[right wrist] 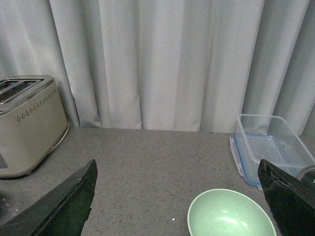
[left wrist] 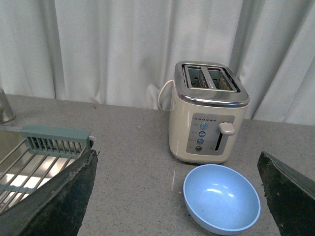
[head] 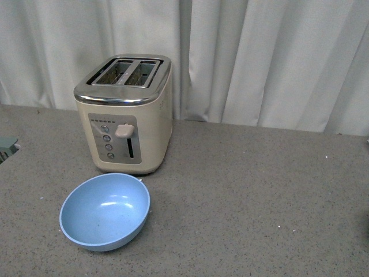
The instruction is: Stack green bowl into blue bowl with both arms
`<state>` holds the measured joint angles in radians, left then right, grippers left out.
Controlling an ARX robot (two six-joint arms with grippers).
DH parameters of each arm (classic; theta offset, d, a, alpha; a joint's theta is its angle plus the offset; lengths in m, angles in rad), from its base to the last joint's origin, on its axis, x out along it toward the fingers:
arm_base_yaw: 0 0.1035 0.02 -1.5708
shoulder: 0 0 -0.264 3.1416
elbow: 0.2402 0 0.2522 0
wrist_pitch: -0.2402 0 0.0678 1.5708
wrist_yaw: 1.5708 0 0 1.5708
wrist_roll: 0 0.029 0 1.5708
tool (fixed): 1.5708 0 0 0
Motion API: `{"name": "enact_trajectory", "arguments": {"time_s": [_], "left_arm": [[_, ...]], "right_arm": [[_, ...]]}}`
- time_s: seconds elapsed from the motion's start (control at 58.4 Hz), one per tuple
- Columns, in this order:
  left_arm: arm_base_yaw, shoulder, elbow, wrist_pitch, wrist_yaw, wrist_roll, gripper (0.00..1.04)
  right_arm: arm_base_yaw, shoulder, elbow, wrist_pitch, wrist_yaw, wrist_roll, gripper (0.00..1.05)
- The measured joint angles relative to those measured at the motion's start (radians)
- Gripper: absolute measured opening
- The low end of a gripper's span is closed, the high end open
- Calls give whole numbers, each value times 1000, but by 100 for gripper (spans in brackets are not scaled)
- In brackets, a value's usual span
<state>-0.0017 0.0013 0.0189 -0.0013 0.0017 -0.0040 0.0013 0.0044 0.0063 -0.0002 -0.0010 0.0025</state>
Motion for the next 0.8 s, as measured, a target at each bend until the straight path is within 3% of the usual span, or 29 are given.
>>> {"name": "enact_trajectory", "arguments": {"time_s": [0.804], "left_arm": [[0,0,0,0,0,0,98]], "right_arm": [[0,0,0,0,0,0,96]]}}
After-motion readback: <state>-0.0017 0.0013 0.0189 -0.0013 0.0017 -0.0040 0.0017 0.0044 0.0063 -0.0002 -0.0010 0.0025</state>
